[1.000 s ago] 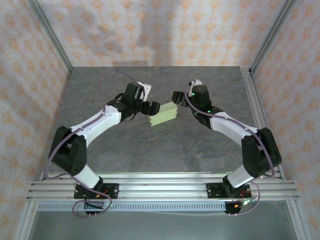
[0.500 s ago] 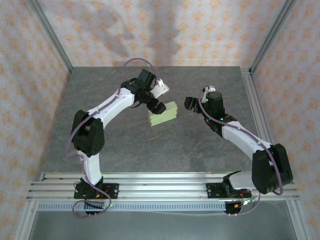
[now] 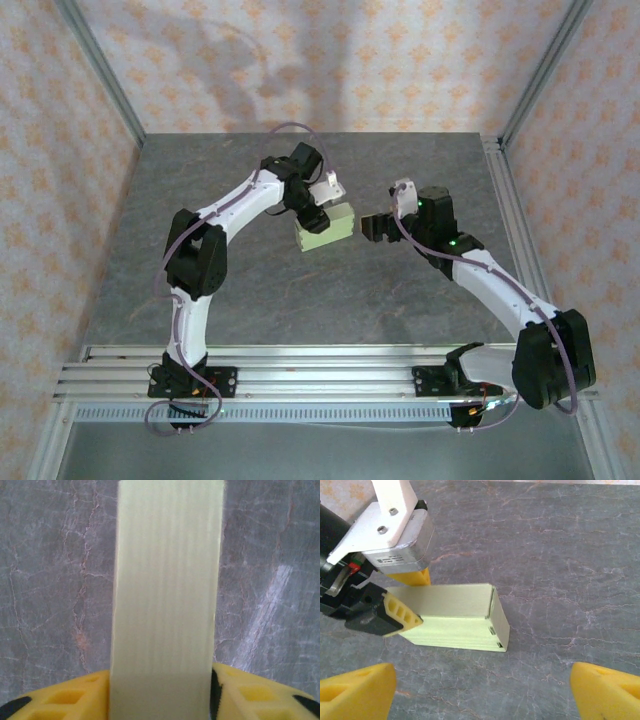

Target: Fold the paper box

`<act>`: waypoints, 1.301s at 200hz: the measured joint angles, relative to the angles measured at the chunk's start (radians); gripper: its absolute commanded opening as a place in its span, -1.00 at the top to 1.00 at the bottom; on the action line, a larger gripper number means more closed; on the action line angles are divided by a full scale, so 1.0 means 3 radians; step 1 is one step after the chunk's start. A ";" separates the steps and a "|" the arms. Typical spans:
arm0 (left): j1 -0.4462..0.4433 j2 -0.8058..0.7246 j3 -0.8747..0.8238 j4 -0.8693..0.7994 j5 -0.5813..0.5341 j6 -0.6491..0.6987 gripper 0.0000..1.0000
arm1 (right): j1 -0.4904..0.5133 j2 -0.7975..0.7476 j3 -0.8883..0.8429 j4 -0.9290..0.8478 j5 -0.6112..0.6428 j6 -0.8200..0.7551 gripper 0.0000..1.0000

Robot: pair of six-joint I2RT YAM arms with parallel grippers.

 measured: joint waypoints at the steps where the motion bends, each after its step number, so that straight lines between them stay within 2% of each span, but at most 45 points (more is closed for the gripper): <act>1: -0.0001 0.0000 0.0000 0.0000 -0.0001 0.0010 0.22 | 0.0000 0.0000 0.0000 -0.0003 0.0000 -0.0001 -0.79; 14: -0.0015 -0.0009 0.0000 0.0003 -0.0003 0.0025 0.31 | 0.0000 0.0000 0.0000 -0.0036 -0.0003 -0.0028 -0.79; 49: -0.0047 -0.0128 -0.0150 0.0076 -0.0125 0.0024 0.30 | 0.0000 0.0000 0.0000 -0.0061 -0.0005 -0.0050 -0.79; 104: -0.0292 -0.0565 -0.0846 0.0741 -0.1134 0.0235 0.27 | 0.0000 0.0000 0.0000 -0.0057 0.0019 -0.0048 -0.79; 128: -0.0390 -0.0594 -0.0973 0.0959 -0.1436 0.0357 0.23 | 0.0000 0.0011 0.0000 -0.0055 0.0033 -0.0047 -0.79; 175: -0.0390 -0.0594 -0.1078 0.1136 -0.1677 0.0395 -0.25 | 0.0000 0.0048 0.0000 -0.0043 0.0056 -0.0033 -0.79; 234: -0.0388 -0.0594 -0.1102 0.1205 -0.1701 0.0300 -0.39 | 0.0000 0.0051 0.0000 0.0009 0.0106 -0.0022 -0.79; 239: -0.0383 -0.0595 -0.1115 0.1216 -0.1668 0.0275 -0.54 | 0.0000 0.0051 0.0000 0.0019 0.0108 -0.0022 -0.79; 247: -0.0383 -0.0609 -0.1155 0.1245 -0.1619 0.0251 -0.61 | 0.0000 0.0051 0.0000 0.0028 0.0112 -0.0020 -0.79; 251: -0.0380 -0.0615 -0.1176 0.1258 -0.1587 0.0209 -0.76 | 0.0000 0.0051 0.0000 0.0031 0.0118 -0.0019 -0.79; 260: -0.0366 -0.0652 -0.1242 0.1301 -0.1512 0.0182 -0.85 | 0.0000 0.0057 0.0000 0.0045 0.0120 -0.0005 -0.78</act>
